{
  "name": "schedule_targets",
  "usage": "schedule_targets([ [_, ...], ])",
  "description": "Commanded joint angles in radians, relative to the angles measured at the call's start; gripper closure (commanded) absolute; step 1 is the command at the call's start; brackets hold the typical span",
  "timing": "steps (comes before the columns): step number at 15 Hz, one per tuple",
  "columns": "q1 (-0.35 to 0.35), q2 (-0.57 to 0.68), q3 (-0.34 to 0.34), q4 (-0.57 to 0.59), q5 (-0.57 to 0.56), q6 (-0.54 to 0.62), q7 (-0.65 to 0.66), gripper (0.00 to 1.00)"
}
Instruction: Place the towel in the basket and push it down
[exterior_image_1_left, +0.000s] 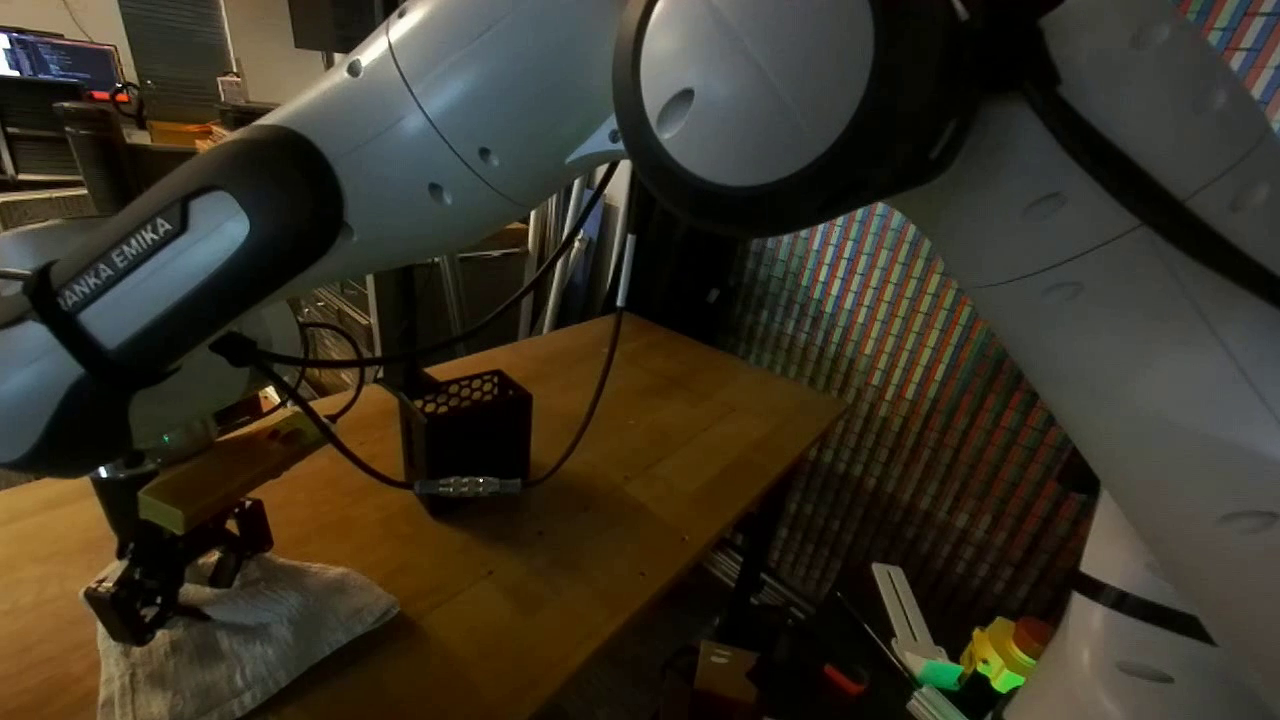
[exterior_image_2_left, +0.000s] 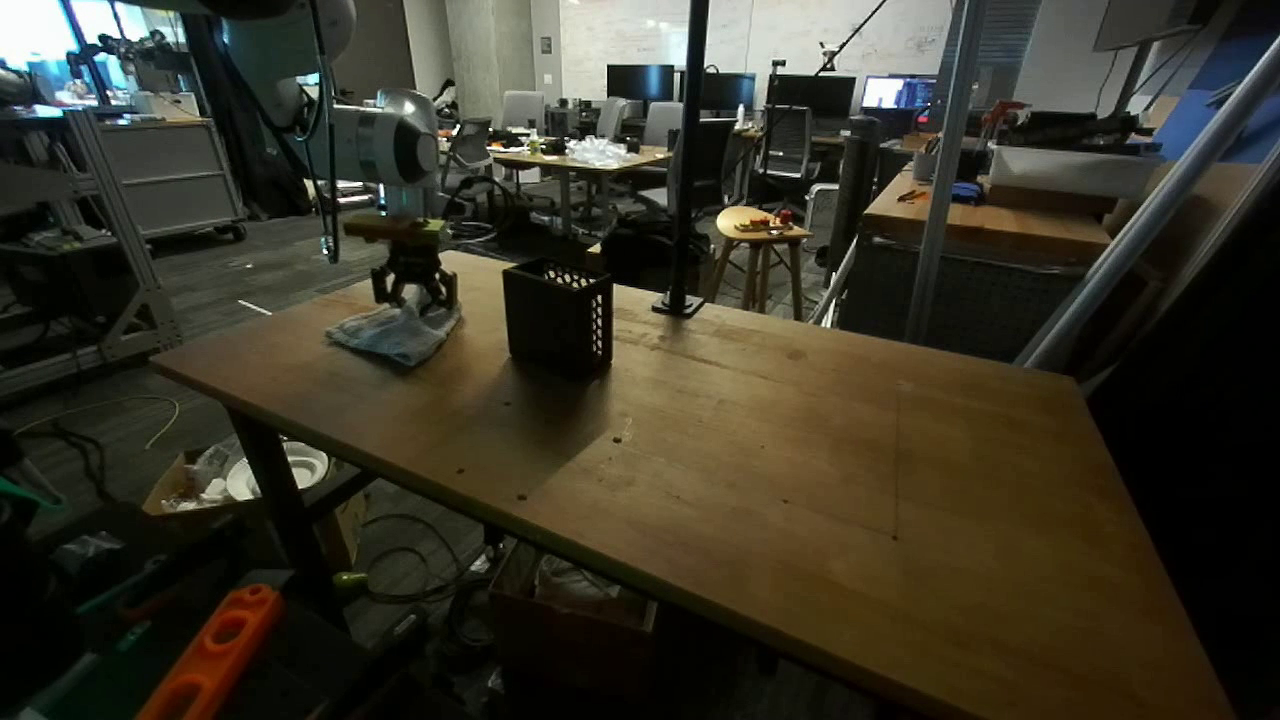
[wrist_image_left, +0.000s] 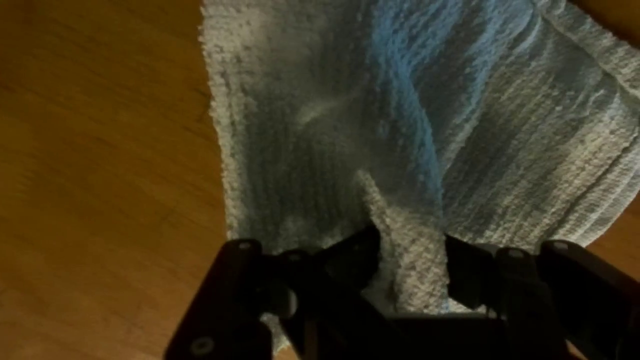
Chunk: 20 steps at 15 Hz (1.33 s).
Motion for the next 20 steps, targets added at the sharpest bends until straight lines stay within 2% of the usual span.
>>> schedule_targets([
  [1,0.004,-0.056,0.005,-0.037,0.019,-0.001,0.005,0.97],
  [3,0.003,-0.088,0.007,-0.056,0.020,-0.007,0.007,1.00],
  [12,-0.029,-0.294,-0.018,-0.153,0.011,-0.122,0.029,1.00],
  [20,-0.121,-0.433,-0.084,-0.189,0.021,-0.226,0.077,1.00],
])
